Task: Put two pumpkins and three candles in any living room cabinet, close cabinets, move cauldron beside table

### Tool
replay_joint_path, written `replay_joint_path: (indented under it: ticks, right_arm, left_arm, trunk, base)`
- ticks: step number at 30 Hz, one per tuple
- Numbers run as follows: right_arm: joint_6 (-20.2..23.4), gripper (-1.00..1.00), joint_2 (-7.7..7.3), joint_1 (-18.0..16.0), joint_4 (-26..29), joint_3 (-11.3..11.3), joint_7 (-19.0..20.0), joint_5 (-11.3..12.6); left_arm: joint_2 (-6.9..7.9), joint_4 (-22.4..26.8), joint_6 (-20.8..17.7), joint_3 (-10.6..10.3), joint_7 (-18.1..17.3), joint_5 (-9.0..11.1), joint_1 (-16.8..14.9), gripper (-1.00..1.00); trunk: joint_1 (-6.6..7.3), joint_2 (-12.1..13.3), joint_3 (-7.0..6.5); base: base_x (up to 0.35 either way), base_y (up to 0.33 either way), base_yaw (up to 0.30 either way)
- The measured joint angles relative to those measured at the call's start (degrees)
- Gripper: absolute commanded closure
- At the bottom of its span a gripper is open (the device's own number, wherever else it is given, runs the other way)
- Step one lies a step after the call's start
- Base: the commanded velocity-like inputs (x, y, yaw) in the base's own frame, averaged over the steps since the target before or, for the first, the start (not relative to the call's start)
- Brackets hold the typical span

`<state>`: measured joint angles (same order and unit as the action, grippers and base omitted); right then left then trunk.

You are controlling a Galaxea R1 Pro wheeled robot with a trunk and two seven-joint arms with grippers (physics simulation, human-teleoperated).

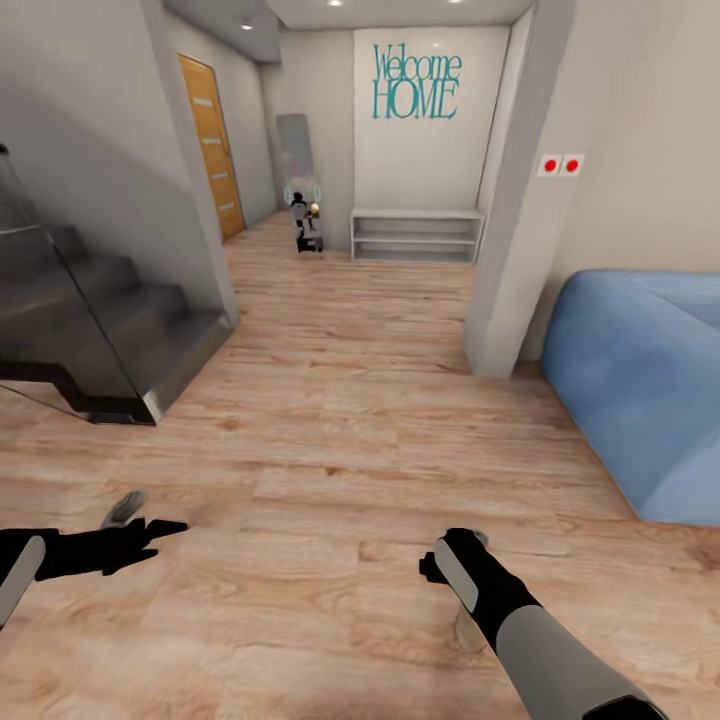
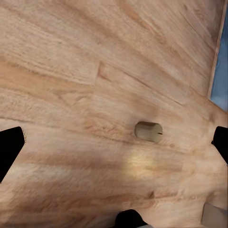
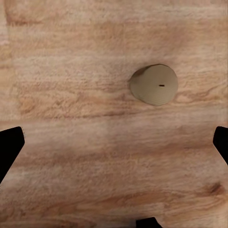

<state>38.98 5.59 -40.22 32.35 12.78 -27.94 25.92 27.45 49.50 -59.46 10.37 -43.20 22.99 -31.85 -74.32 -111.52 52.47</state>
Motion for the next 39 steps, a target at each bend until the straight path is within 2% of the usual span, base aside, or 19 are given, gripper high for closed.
replay_joint_path:
  ticks: [6,10,12,30,39]
  right_arm:
    - [-0.1,-1.0,-0.42,0.0,-0.1,-0.2,0.0,0.0]
    - [-0.1,-1.0,-2.44,-0.1,-0.2,-0.5,0.0,0.4]
    - [-0.2,-1.0,-2.84,-0.1,-0.2,-0.6,0.0,0.6]
    - [-0.2,-1.0,-3.17,-0.1,-0.2,-0.6,0.0,0.7]
    - [-0.2,-1.0,-3.11,0.0,-0.2,-0.6,0.0,0.7]
  left_arm:
    - [0.22,0.0,-0.1,0.0,-1.2,0.2,0.0,-1.0]
    - [1.13,-0.1,-0.1,0.0,-6.2,0.1,0.0,-1.0]
    - [1.21,-0.2,-0.1,0.0,-7.0,0.0,0.0,-1.0]
    - [1.29,-0.2,-0.1,0.3,-8.0,0.2,0.1,-1.0]
    - [1.24,-0.2,-0.2,0.3,-8.1,0.3,0.1,-1.0]
  trunk:
    - [-1.32,-2.4,1.08]
    - [-2.2,-4.0,1.79]
    - [-2.64,-4.8,2.15]
    - [-2.64,-4.8,2.16]
    - [-4.61,-8.4,3.77]
  base:
    - [0.0,0.0,0.225]
    - [0.0,0.0,0.033]
    - [0.0,0.0,0.007]
    - [0.0,0.0,0.0]
    - [0.0,0.0,0.0]
